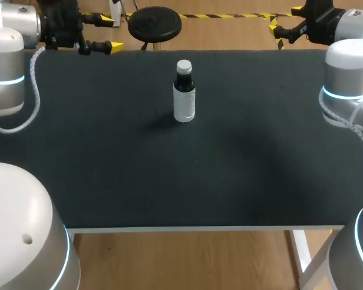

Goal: Unscrew the bottle cap

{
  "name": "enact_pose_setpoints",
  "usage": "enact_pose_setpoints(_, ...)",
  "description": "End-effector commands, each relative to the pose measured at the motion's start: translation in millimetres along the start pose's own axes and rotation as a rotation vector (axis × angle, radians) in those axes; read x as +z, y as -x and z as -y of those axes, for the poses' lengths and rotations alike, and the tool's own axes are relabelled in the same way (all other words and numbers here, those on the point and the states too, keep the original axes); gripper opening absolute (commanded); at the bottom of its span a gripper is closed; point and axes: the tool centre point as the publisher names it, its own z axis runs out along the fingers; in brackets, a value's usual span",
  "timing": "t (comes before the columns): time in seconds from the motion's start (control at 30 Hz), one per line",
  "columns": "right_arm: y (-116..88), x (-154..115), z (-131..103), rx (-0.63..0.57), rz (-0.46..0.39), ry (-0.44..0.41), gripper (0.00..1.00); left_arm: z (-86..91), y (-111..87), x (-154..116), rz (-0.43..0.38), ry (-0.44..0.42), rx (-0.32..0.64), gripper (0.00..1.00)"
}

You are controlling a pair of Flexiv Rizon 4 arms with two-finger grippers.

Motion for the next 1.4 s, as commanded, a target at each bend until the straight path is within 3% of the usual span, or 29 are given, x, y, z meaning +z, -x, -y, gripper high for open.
enact_pose_setpoints(0.03,0.5,0.3,-0.5,0.000,-0.001,-0.003,1.00,0.2,4.7,-0.5,-0.079,0.004,-0.001,1.00)
enact_pose_setpoints(0.6,0.5,0.3,-0.5,0.000,-0.001,-0.003,1.00,-1.0,2.2,2.2,-0.081,-0.003,0.013,1.00)
enact_pose_setpoints(0.8,0.5,0.3,-0.5,0.000,-0.001,-0.003,1.00,-9.7,-8.1,16.8,-0.171,-0.068,0.076,1.00)
enact_pose_setpoints(1.0,0.5,0.3,-0.5,0.000,-0.001,-0.003,1.00,-18.9,-15.4,27.6,-0.243,-0.067,0.114,1.00)
enact_pose_setpoints(1.17,0.5,0.3,-0.5,0.000,-0.001,-0.003,1.00,-24.4,-21.3,35.2,-0.277,-0.067,0.059,1.00)
enact_pose_setpoints(1.4,0.5,0.3,-0.5,0.000,-0.001,-0.003,1.00,-28.3,-33.5,37.4,-0.265,-0.106,0.039,1.00)
